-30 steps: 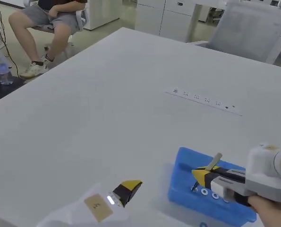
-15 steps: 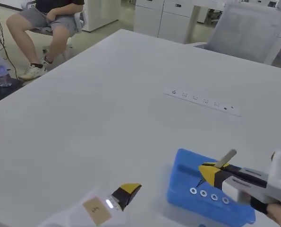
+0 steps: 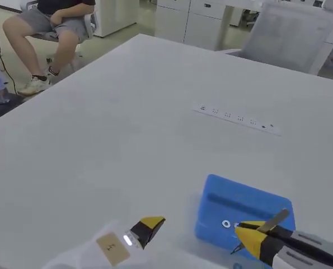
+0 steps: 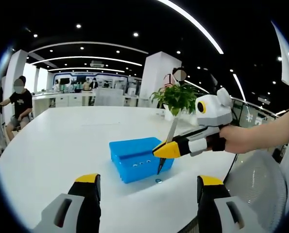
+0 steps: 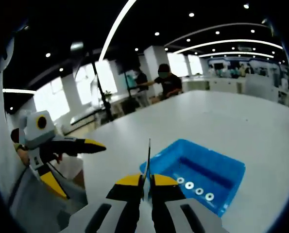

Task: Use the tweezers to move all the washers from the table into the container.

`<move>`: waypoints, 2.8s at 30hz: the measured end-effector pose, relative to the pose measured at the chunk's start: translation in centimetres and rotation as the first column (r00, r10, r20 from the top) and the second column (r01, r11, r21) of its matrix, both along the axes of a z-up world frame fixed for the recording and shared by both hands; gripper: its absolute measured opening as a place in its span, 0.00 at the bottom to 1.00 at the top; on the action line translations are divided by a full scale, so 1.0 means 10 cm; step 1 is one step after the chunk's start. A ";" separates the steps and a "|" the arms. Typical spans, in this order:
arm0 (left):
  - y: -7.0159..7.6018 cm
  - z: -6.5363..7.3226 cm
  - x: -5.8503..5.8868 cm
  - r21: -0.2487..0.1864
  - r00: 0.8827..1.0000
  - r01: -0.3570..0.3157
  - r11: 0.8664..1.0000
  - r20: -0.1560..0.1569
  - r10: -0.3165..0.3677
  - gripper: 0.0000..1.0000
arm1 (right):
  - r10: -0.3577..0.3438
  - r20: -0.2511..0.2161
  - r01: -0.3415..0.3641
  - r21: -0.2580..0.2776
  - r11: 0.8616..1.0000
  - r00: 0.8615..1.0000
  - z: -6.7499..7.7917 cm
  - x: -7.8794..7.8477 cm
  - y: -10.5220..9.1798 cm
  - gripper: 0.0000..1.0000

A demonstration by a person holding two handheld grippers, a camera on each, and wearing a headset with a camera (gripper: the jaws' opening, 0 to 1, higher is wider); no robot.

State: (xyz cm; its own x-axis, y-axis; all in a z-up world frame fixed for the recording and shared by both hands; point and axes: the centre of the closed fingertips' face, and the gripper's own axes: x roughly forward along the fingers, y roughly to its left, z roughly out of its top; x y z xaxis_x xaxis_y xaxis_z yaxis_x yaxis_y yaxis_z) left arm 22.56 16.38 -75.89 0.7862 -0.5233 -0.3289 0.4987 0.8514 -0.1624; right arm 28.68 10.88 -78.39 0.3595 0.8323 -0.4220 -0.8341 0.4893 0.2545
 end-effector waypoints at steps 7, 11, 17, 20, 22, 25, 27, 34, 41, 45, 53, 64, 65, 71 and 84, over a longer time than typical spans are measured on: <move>-0.01 0.00 0.00 0.004 1.000 0.003 1.000 -0.001 -0.003 0.82 | 0.013 0.044 -0.009 -0.090 0.996 0.999 -0.23 -0.03 -0.06 0.04; 0.00 0.00 0.00 0.003 1.000 -0.001 1.000 -0.002 0.001 0.82 | 0.035 0.096 -0.022 -0.127 0.992 0.995 -0.29 0.00 -0.05 0.04; 0.01 -0.01 0.00 0.005 1.000 -0.001 1.000 -0.003 0.001 0.82 | 0.070 0.145 -0.041 -0.200 0.979 0.987 -0.39 -0.01 -0.05 0.04; 0.01 -0.01 0.00 0.005 1.000 -0.001 1.000 -0.003 0.001 0.82 | 0.032 0.107 -0.017 -0.139 0.990 0.994 -0.37 0.00 -0.06 0.04; 0.00 -0.01 0.00 0.005 1.000 0.001 1.000 -0.005 -0.001 0.82 | 0.029 0.102 -0.015 -0.134 0.991 0.994 -0.36 0.00 -0.05 0.04; 0.00 -0.01 -0.01 0.006 1.000 0.004 1.000 -0.005 -0.004 0.82 | 0.024 0.090 -0.014 -0.120 0.993 0.996 -0.36 -0.01 -0.05 0.04; 0.00 -0.01 -0.01 0.005 1.000 0.004 1.000 -0.004 -0.004 0.82 | 0.025 0.075 -0.016 -0.108 0.994 0.997 -0.36 -0.03 -0.03 0.04; 0.00 -0.01 -0.01 0.003 1.000 0.001 1.000 -0.004 -0.001 0.82 | 0.037 0.058 -0.032 -0.086 0.996 0.998 -0.37 -0.12 0.00 0.04; -0.01 -0.01 -0.01 0.005 1.000 0.005 1.000 -0.004 -0.005 0.82 | 0.052 0.050 -0.048 -0.071 0.996 0.997 -0.36 -0.23 0.09 0.04; -0.01 -0.01 -0.01 0.005 1.000 0.006 1.000 -0.004 -0.006 0.82 | 0.058 0.045 -0.055 -0.066 0.996 0.997 -0.36 -0.26 0.11 0.04; -0.01 -0.01 -0.01 0.004 1.000 0.008 1.000 -0.003 -0.008 0.82 | 0.062 0.032 -0.060 -0.057 0.997 0.998 -0.35 -0.32 0.15 0.04; -0.02 -0.02 -0.01 0.012 1.000 0.013 1.000 -0.006 -0.013 0.82 | 0.085 0.065 -0.079 -0.093 0.993 0.994 -0.36 -0.37 0.17 0.04; -0.02 -0.02 -0.01 0.010 1.000 0.012 1.000 -0.007 -0.012 0.82 | 0.093 0.071 -0.086 -0.099 0.991 0.993 -0.36 -0.38 0.17 0.04; -0.03 -0.02 -0.02 0.015 1.000 0.019 1.000 -0.009 -0.019 0.82 | 0.188 0.147 -0.163 -0.169 0.972 0.971 -0.37 -0.46 0.22 0.04; -0.03 -0.01 -0.02 0.018 1.000 0.019 1.000 -0.003 -0.019 0.82 | 0.315 0.196 -0.253 -0.285 0.924 0.929 -0.39 -0.53 0.23 0.03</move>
State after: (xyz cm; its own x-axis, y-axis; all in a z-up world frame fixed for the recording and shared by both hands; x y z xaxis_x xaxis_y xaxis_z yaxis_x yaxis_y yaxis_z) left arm 22.39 16.06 -76.01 0.7751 -0.5324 -0.3403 0.5148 0.8444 -0.1484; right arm 23.38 13.22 -82.34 0.2375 0.7916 -0.5630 -0.9675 0.2444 -0.0644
